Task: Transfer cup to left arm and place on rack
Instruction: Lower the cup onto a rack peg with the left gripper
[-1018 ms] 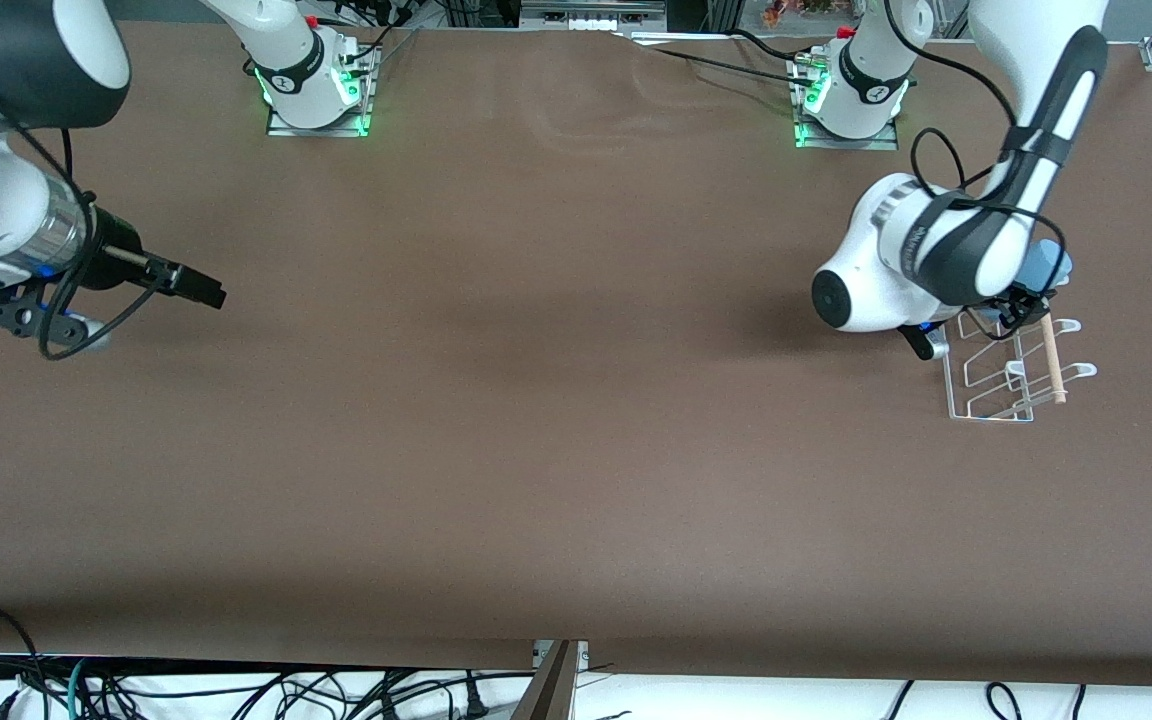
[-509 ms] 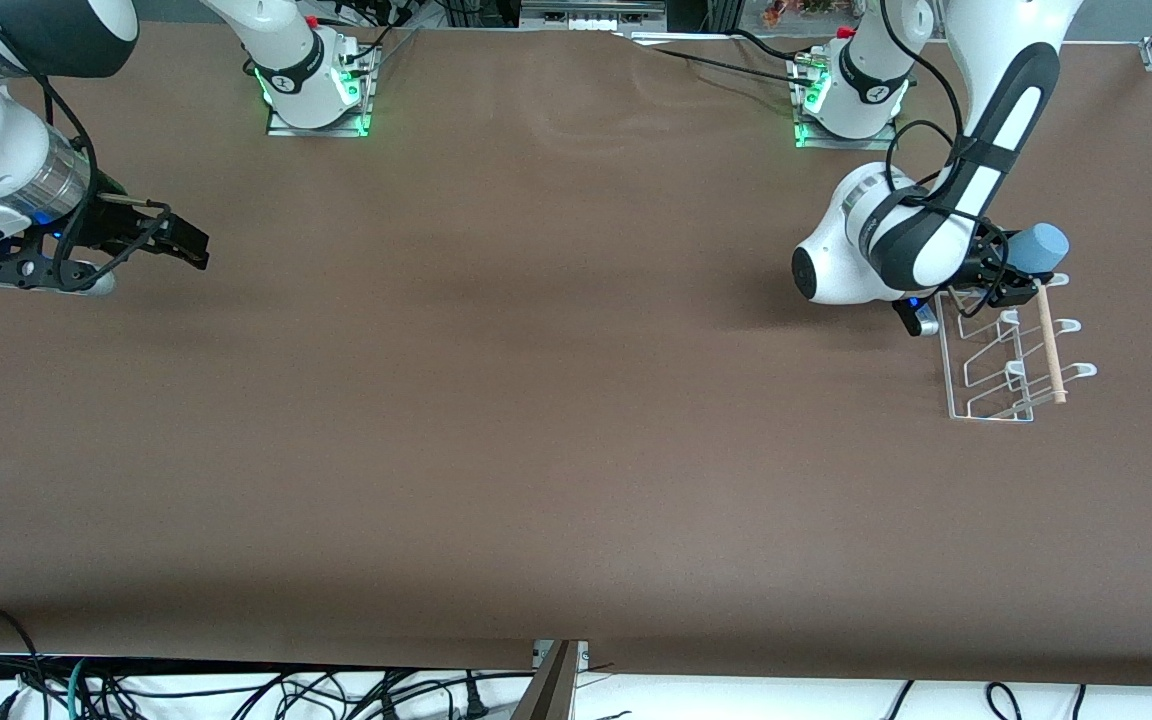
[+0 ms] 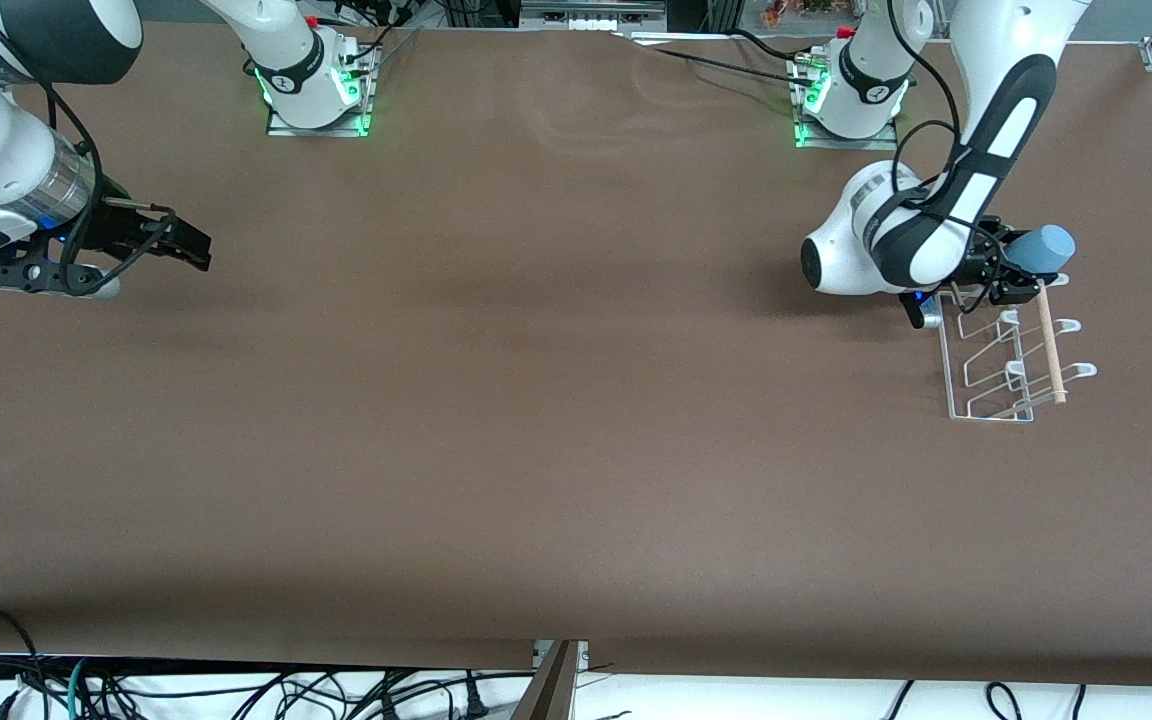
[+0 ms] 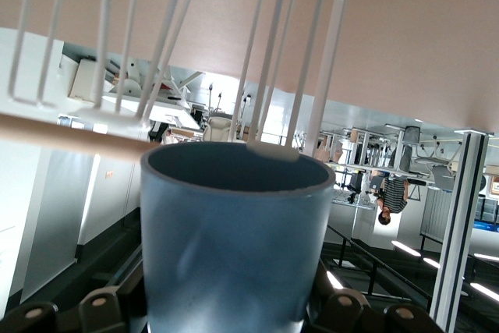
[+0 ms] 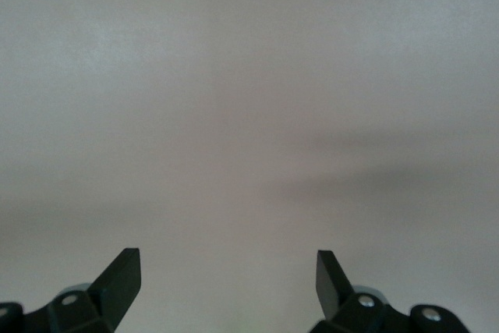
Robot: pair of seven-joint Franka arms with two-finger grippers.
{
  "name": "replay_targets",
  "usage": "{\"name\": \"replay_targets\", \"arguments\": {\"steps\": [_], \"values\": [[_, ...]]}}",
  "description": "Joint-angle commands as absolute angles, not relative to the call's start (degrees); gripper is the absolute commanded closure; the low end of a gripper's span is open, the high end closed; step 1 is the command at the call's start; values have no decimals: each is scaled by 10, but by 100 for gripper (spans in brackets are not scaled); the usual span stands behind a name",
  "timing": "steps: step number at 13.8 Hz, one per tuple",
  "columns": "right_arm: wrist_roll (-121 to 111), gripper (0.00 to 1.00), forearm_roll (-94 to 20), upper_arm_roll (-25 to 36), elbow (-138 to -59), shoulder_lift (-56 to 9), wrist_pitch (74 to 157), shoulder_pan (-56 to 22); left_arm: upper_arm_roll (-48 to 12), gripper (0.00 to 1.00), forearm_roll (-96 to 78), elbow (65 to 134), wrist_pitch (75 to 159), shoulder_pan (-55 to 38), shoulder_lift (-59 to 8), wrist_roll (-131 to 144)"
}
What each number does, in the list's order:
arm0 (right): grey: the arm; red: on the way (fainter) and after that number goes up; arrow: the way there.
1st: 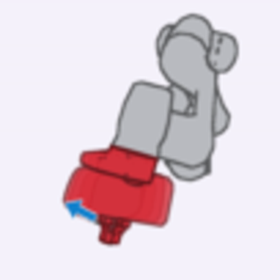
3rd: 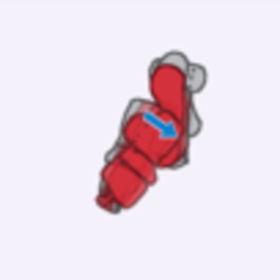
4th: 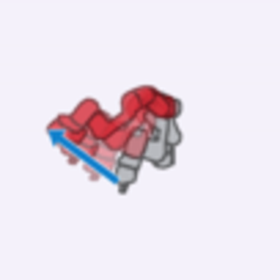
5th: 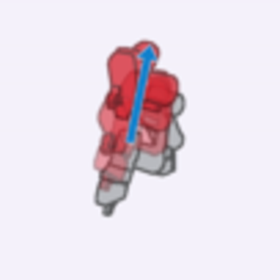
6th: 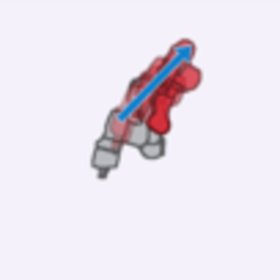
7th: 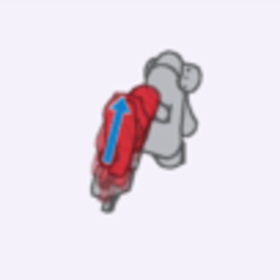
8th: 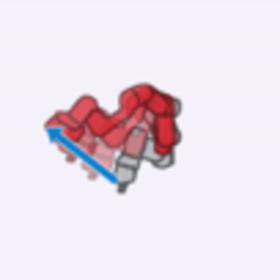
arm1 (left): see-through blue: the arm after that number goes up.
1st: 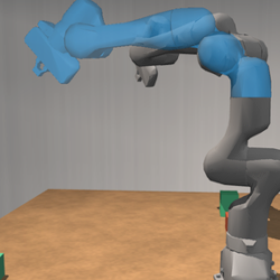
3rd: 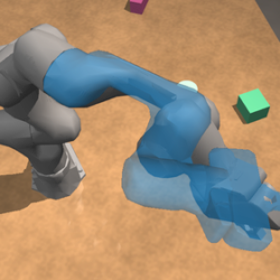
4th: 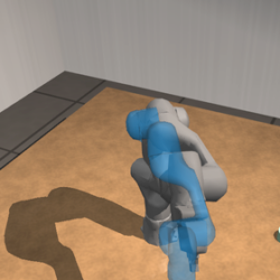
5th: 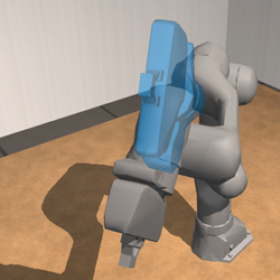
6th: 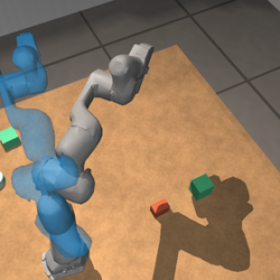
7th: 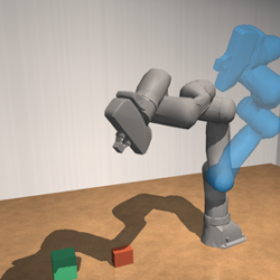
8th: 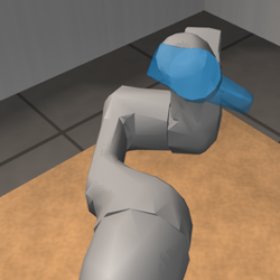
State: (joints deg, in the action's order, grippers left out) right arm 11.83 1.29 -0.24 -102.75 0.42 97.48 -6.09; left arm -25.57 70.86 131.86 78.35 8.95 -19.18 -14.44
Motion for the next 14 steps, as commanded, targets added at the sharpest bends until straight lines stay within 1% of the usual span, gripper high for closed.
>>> {"name": "replay_targets", "arguments": {"steps": [1, 2, 3, 4, 5, 10, 12, 14], "values": [[109, 1, 23, -5, -1033, 7, 980, -59, -261, 82, 724, 1335, 793, 96, -192, -127], [109, 1, 23, -4, -1034, 7, 979, -59, -261, 71, 724, 1335, 793, 96, -193, -118], [109, 1, 23, -4, -1034, 7, 979, -59, -261, 54, 724, 1335, 793, 95, -193, -109], [109, 1, 23, -4, -1033, 6, 980, -59, -261, 17, 724, 1335, 793, 94, -193, -107], [109, 1, 23, -4, -1033, 7, 980, -59, -261, 0, 724, 1335, 792, 93, -192, -106], [112, 1, 23, -6, -1033, 5, 980, -62, -262, 0, 722, 1326, 793, 98, -181, -94], [112, 1, 23, -9, -1033, 5, 976, -71, -262, 0, 693, 1300, 794, 98, -177, -84], [115, 1, 23, -9, -1032, 5, 976, -79, -261, 0, 604, 1236, 789, 100, -175, -83]]}}
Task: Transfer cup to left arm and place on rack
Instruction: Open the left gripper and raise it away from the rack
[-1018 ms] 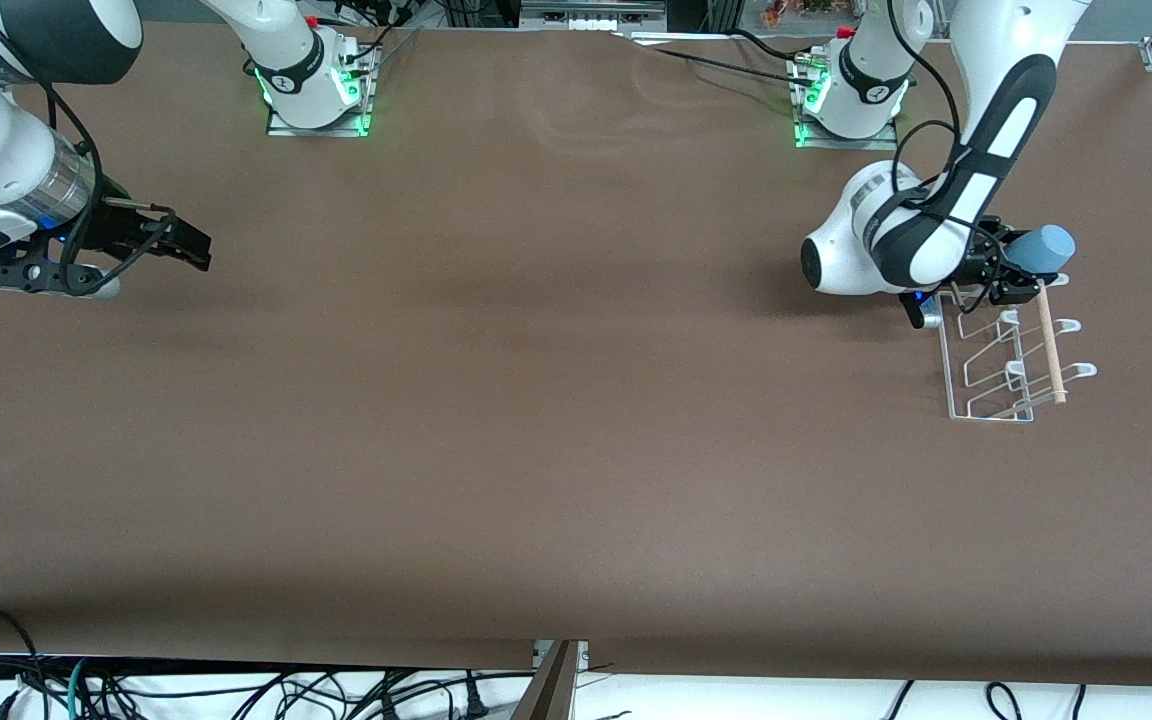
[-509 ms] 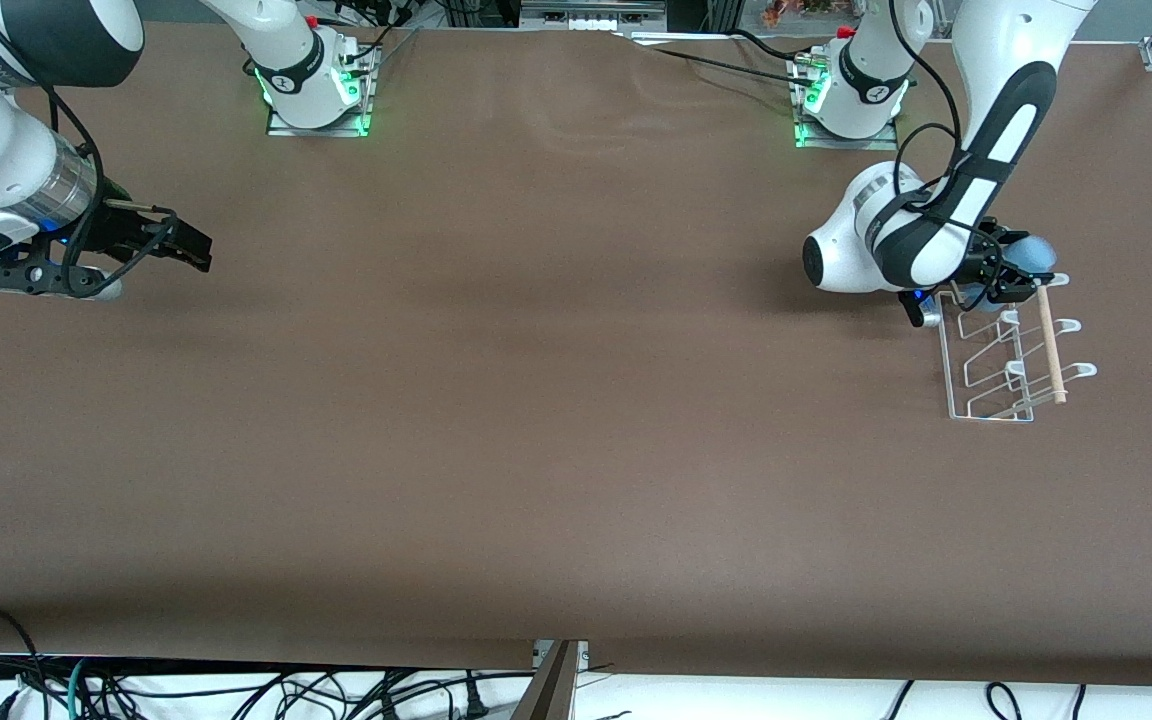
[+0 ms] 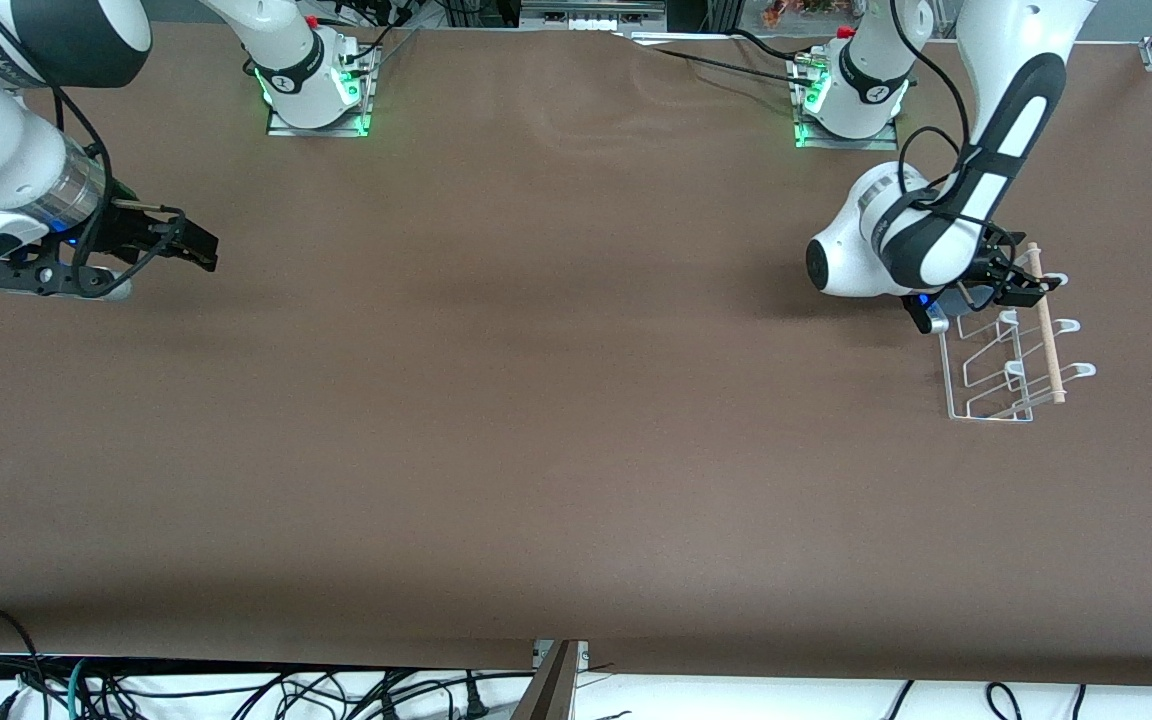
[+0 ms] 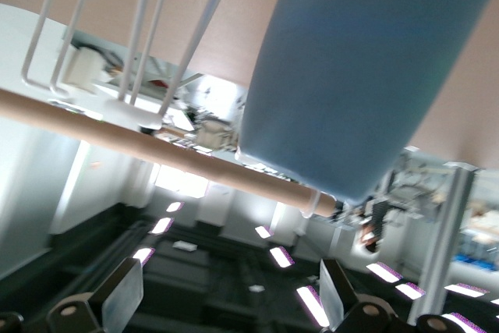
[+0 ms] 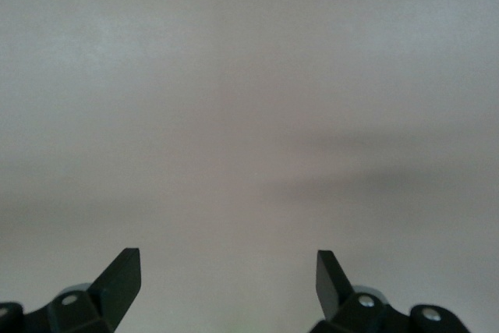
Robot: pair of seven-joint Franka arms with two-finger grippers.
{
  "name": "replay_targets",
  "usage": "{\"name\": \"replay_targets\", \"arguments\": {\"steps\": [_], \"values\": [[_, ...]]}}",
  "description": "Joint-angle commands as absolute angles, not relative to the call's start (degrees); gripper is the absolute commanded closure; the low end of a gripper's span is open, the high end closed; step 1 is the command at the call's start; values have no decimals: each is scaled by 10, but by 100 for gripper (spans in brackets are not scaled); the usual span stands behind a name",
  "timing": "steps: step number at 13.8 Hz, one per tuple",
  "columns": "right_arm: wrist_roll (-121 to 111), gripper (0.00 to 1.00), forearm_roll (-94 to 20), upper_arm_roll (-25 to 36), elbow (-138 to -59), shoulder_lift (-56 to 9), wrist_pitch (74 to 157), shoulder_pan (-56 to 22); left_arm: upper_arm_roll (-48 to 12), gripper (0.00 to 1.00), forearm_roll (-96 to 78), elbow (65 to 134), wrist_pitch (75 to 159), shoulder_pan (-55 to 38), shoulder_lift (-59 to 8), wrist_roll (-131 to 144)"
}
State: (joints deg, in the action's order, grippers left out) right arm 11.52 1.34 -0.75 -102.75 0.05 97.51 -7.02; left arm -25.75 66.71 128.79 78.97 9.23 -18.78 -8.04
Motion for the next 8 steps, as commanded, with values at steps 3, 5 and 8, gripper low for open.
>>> {"name": "replay_targets", "arguments": {"steps": [3, 5, 8], "values": [[116, 1, 24, -9, -1029, 0, 974, -79, -260, 0, 496, 1151, 771, 100, -167, -82], [116, 1, 24, -8, -1028, -2, 974, -78, -256, 0, 412, 1077, 752, 104, -168, -82], [114, 1, 24, -8, -1028, -2, 974, -78, -256, 0, 309, 973, 735, 110, -168, -72]]}}
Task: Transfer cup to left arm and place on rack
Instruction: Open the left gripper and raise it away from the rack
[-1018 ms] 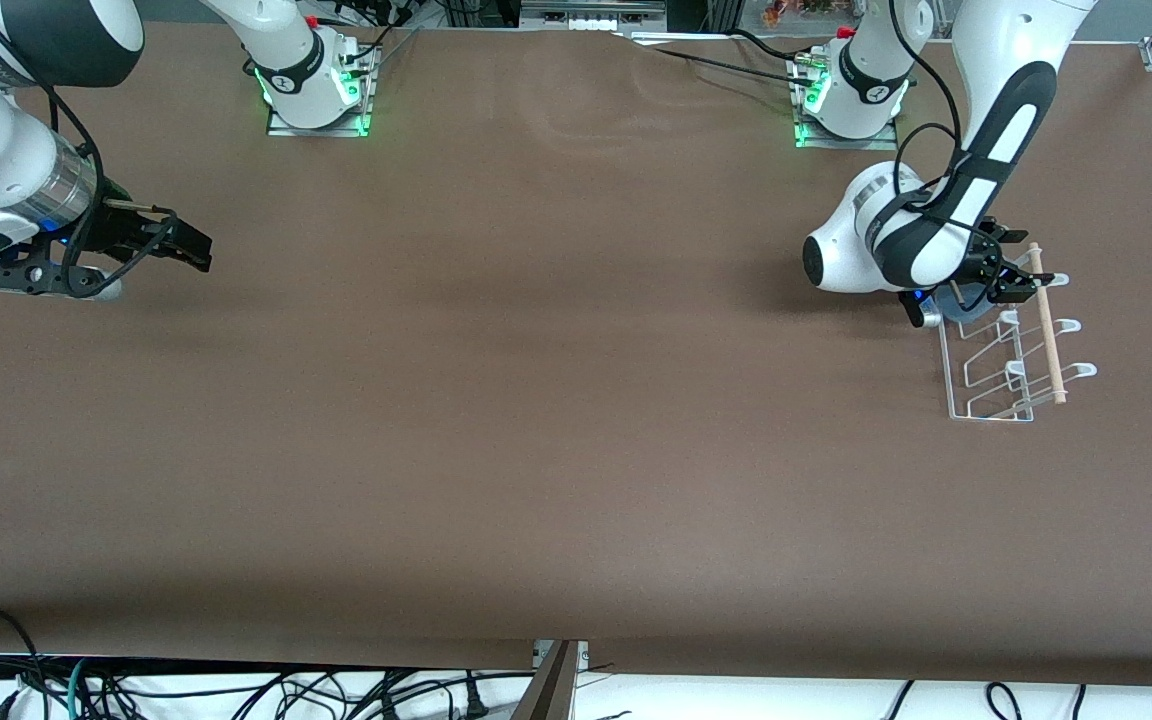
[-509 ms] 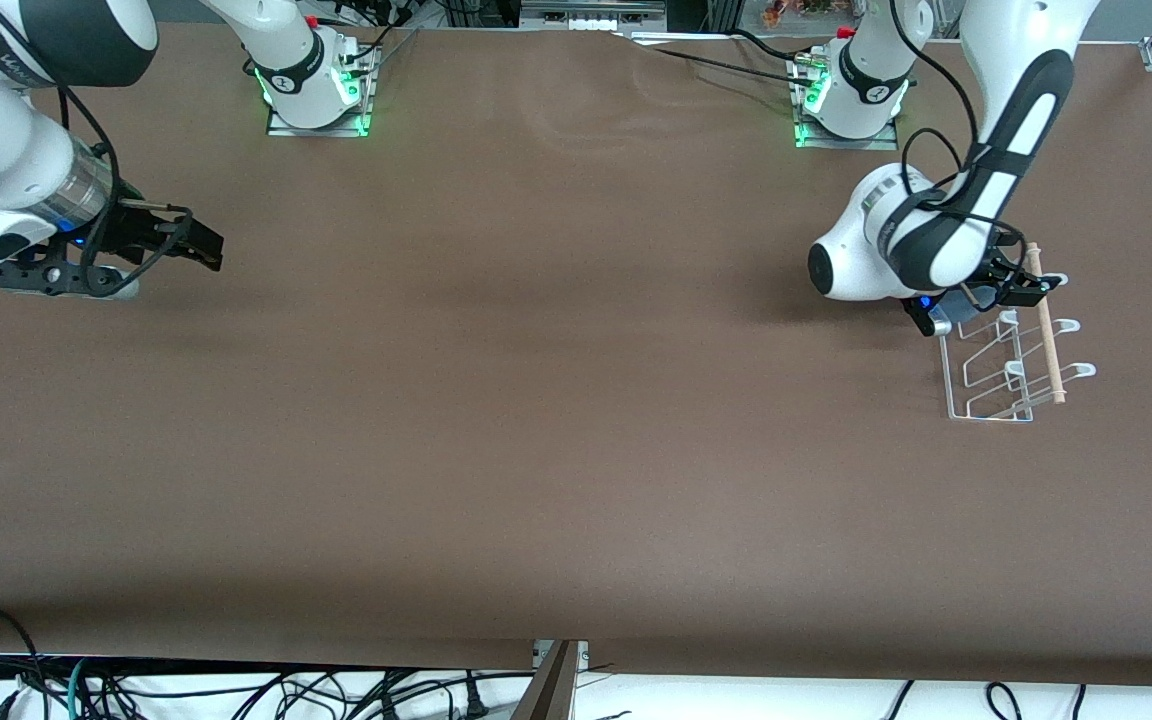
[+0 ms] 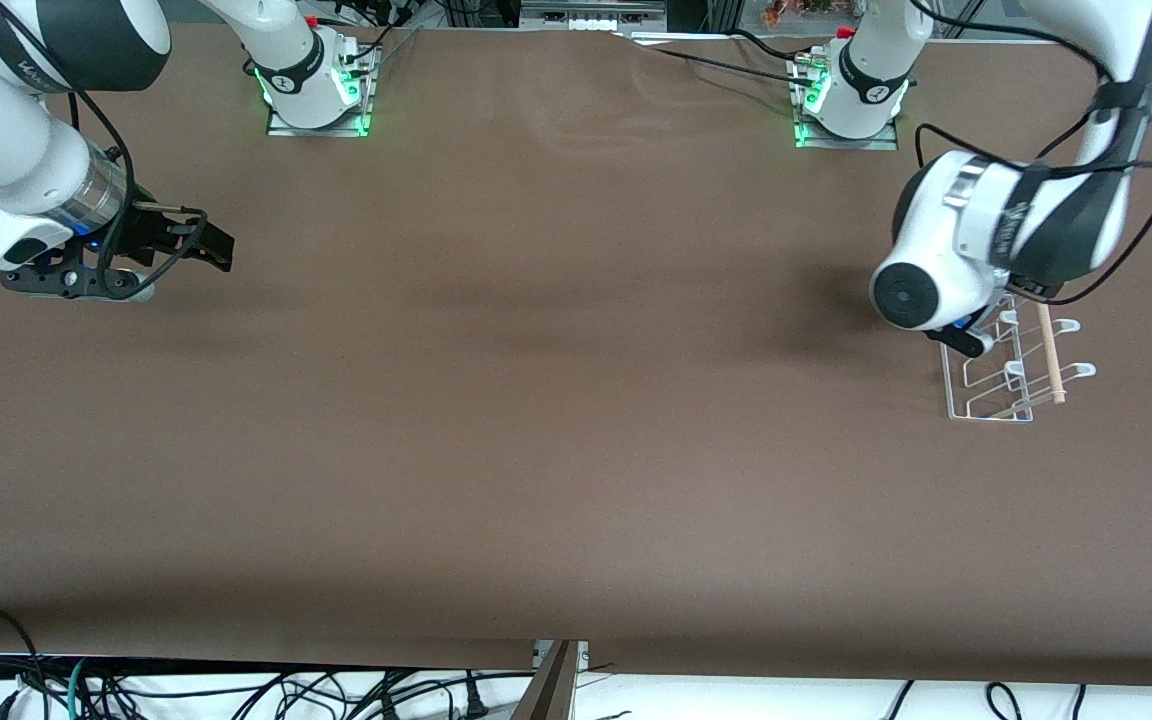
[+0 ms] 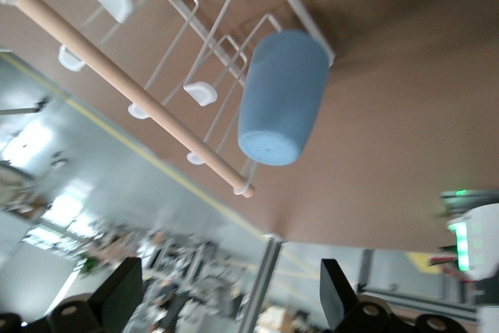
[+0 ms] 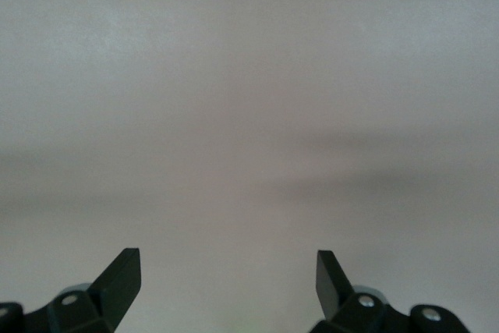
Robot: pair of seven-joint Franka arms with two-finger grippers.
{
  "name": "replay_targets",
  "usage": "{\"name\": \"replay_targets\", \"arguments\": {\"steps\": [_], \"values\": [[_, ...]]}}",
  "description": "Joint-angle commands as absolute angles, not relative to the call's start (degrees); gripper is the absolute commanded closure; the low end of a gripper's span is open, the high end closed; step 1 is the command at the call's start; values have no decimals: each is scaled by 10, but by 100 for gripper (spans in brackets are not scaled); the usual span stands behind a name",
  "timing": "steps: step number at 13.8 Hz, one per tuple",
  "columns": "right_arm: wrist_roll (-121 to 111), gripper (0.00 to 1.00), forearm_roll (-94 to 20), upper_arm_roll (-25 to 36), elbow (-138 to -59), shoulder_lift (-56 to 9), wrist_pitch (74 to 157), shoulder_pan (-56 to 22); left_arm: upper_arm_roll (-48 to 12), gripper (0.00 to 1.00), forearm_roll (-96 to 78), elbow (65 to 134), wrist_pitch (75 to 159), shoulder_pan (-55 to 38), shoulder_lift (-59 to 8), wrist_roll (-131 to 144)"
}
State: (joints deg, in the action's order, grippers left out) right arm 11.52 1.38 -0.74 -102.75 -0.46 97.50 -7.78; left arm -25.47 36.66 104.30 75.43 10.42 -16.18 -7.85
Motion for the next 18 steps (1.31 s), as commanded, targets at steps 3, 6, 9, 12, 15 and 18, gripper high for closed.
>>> {"name": "replay_targets", "arguments": {"steps": [3, 6, 9, 12, 15, 18], "values": [[113, 1, 24, -9, -1028, -2, 973, -78, -260, 0, 214, 860, 736, 108, -170, 3], [113, 1, 23, -9, -1026, -2, 973, -78, -260, 0, 125, 789, 737, 108, -170, 47], [116, 1, 21, -8, -1025, -2, 961, -78, -262, 0, 87, 706, 742, 107, -177, 49], [118, 1, 14, -8, -1021, -2, 954, -78, -164, 0, 66, 752, 870, 65, -136, 51], [119, 1, 14, -7, -1013, -2, 954, -77, -34, 0, -24, 872, 929, -16, -53, 49], [114, 1, 14, -7, -1008, -7, 954, -76, -29, 0, -14, 1009, 1008, -26, 28, 50]]}}
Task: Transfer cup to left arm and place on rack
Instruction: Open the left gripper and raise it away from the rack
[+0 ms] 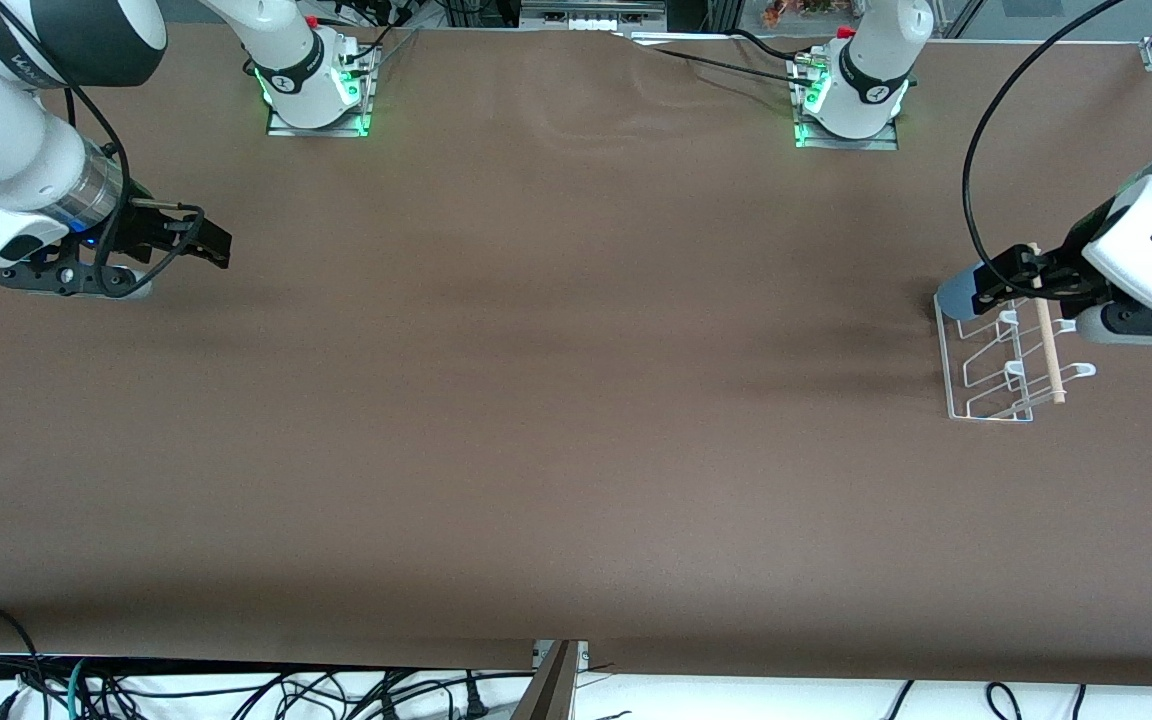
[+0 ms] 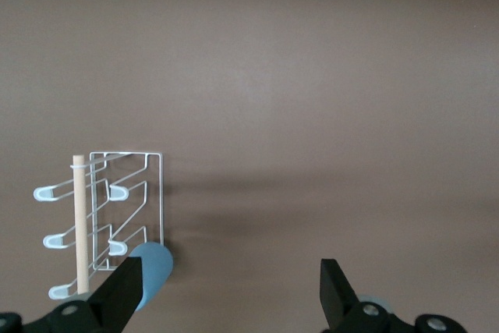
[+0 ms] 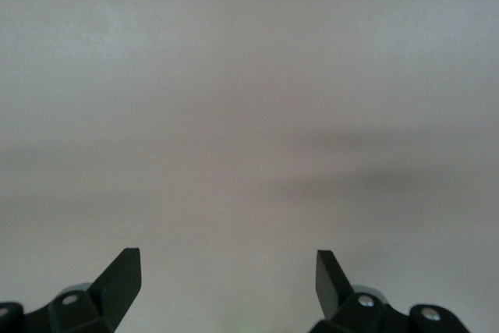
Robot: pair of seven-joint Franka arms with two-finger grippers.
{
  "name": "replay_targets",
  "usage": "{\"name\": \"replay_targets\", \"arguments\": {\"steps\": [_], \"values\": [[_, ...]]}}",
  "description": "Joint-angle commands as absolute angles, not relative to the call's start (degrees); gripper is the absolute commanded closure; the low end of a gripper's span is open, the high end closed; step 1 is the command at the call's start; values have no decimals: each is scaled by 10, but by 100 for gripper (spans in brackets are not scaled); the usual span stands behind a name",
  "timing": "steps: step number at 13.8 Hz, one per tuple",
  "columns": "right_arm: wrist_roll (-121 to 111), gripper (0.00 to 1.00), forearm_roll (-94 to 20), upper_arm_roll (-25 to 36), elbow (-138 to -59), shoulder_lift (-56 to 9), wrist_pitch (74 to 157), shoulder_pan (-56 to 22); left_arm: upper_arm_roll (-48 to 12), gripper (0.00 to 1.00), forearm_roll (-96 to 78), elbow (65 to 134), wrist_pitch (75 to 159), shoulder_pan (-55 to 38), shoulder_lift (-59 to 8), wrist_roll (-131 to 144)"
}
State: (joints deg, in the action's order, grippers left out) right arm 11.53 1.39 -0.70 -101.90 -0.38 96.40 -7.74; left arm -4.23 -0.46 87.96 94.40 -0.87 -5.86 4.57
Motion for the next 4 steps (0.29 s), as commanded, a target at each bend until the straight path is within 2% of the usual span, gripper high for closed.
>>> {"name": "replay_targets", "arguments": {"steps": [1, 4], "values": [[113, 1, 14, -7, -1008, -7, 953, -78, -27, 0, -14, 1023, 1014, -31, 36, 49], [111, 1, 15, -7, -1005, -7, 950, -77, -27, 0, -14, 1022, 1014, -31, 34, 49]]}}
